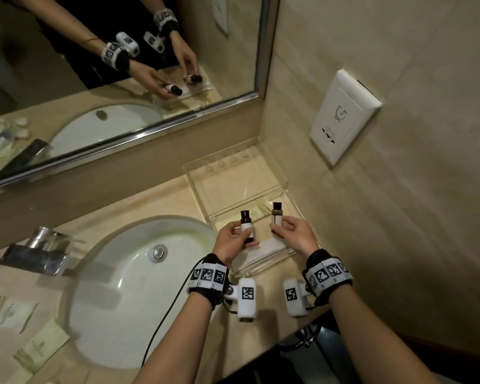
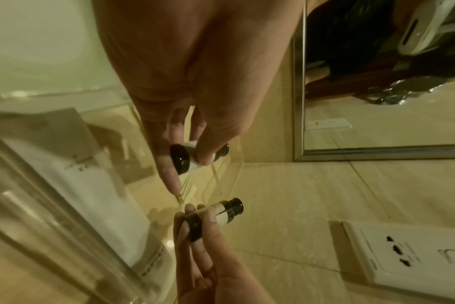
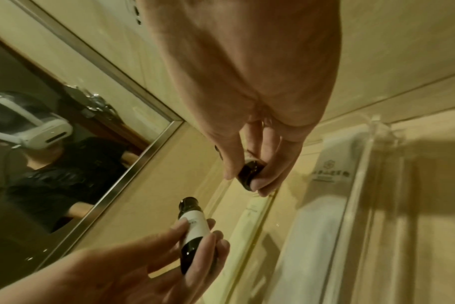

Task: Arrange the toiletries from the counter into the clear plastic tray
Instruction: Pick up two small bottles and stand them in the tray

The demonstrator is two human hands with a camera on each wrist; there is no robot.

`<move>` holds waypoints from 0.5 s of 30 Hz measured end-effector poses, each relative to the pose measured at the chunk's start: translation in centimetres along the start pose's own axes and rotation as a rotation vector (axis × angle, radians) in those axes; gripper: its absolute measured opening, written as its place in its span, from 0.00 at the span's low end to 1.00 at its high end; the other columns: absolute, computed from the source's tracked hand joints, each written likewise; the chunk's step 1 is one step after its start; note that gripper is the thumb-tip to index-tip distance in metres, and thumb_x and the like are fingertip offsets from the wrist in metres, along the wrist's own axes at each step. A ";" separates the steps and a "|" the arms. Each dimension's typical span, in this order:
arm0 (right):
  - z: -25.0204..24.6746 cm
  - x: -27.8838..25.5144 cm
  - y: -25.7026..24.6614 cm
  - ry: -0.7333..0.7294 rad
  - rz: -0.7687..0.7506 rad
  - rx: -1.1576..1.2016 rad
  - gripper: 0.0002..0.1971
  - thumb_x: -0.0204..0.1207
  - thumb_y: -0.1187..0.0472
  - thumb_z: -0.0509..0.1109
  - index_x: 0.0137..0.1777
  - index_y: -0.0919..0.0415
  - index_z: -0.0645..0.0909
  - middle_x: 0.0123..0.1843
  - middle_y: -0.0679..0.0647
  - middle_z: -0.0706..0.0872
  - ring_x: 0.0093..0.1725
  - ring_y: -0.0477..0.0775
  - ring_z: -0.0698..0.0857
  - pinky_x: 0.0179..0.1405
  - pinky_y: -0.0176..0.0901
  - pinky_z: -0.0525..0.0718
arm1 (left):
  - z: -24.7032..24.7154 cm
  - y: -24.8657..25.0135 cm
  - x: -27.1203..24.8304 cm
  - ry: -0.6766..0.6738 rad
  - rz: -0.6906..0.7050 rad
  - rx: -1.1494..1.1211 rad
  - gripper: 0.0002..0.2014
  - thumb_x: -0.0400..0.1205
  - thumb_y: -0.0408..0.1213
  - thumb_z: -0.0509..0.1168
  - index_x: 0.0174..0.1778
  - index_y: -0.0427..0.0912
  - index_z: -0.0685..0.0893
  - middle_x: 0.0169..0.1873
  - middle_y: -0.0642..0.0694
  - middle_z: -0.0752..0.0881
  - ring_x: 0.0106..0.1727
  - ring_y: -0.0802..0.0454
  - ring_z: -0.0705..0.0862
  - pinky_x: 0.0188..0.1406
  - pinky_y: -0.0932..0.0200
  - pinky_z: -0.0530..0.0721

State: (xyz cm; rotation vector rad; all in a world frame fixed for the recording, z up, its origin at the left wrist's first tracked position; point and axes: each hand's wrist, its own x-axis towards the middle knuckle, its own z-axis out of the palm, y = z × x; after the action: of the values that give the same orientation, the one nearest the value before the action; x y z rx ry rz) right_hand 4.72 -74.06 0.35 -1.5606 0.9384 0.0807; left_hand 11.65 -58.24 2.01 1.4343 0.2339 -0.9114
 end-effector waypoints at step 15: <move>-0.3 3.4 0.4 0.353 -0.211 -0.862 0.17 0.74 0.57 0.77 0.58 0.61 0.77 0.57 0.58 0.84 0.56 0.59 0.84 0.54 0.51 0.85 | 2.0 -2.1 3.6 0.012 -0.066 0.086 0.20 0.80 0.28 0.67 0.68 0.32 0.73 0.40 0.44 0.82 0.32 0.52 0.89 0.45 0.56 0.90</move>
State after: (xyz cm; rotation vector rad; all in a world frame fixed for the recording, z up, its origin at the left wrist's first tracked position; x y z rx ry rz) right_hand 6.65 -75.98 -1.75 -2.5256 1.0695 0.0628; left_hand 11.91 -61.21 -1.53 1.5190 0.2554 -0.9771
